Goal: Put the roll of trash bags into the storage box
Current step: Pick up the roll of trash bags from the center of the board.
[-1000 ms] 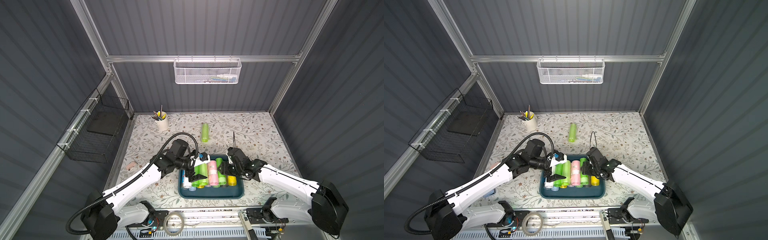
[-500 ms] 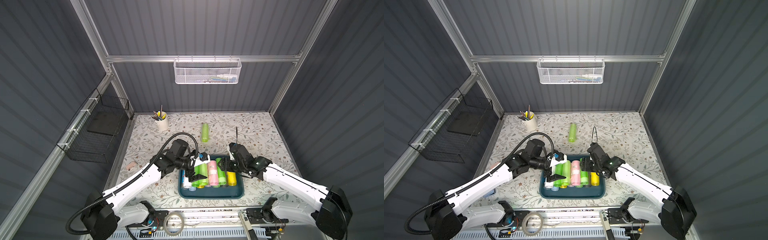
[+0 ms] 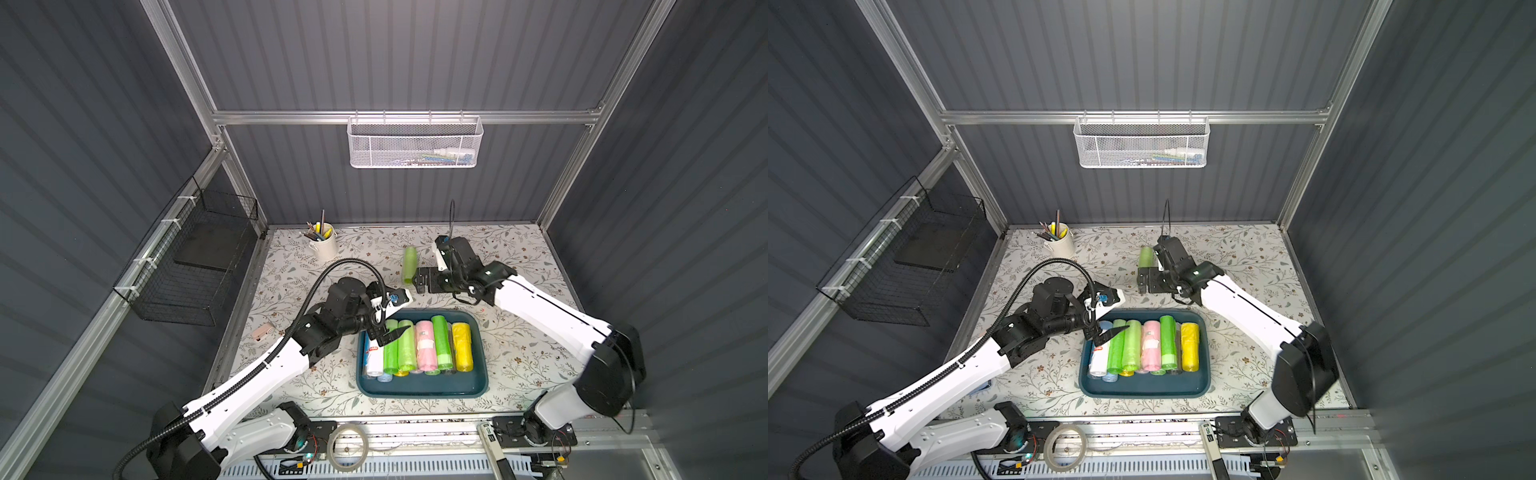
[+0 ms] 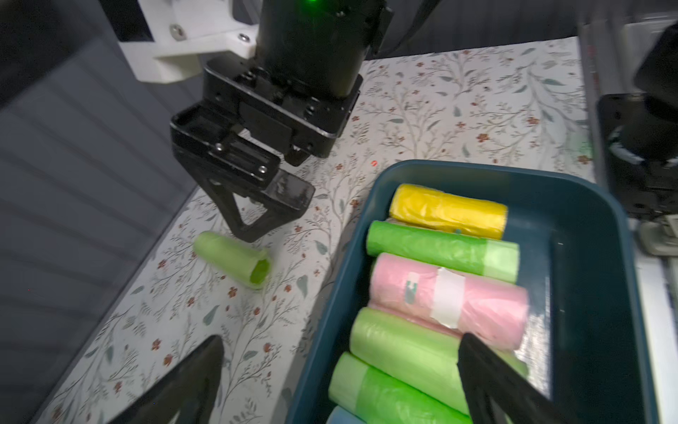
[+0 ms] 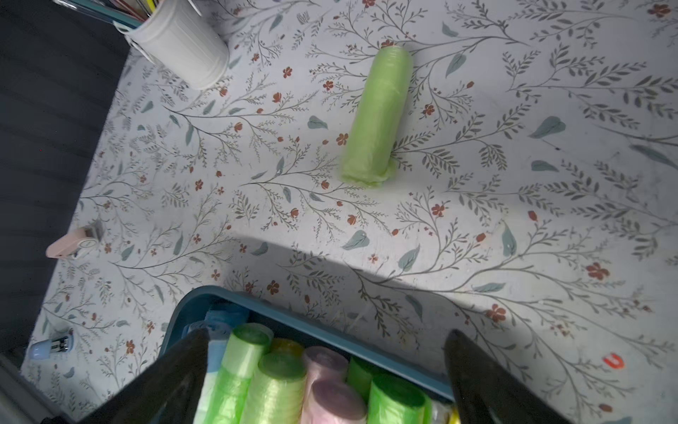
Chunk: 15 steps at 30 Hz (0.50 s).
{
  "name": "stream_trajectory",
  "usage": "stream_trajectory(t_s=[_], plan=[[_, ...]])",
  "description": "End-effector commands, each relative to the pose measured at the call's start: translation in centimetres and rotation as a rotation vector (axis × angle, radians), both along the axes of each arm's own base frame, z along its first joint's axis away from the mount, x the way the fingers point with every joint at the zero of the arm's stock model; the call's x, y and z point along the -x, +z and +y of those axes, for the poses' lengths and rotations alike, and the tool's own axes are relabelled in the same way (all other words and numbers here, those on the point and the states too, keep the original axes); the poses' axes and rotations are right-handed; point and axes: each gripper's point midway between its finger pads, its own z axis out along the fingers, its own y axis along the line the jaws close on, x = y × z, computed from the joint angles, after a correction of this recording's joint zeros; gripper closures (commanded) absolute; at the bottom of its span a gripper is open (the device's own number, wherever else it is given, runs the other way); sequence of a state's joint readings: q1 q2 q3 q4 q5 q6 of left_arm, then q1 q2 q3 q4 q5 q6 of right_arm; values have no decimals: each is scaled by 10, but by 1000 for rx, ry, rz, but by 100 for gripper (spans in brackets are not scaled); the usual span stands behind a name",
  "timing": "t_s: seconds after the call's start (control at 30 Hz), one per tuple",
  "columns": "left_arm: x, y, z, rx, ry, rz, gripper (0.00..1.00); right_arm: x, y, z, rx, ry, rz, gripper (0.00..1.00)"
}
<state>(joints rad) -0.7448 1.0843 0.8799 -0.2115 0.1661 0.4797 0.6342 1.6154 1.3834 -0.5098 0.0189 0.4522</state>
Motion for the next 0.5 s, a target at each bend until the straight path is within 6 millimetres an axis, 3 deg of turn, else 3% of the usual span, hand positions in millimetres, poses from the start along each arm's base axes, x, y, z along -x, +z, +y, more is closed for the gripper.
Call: stream_trajectory(t_s=[0.0,0.27,0.47], plan=[[-37,5,19,16,218,-19,0,-30,-16,0,101,20,16,1],[-39,35,29,129,272,-41,0,-106,-51,12,142,-36,24,5],[-35,54,37,173,291,-70,0,-134,-84,22,196,-4,69,12]])
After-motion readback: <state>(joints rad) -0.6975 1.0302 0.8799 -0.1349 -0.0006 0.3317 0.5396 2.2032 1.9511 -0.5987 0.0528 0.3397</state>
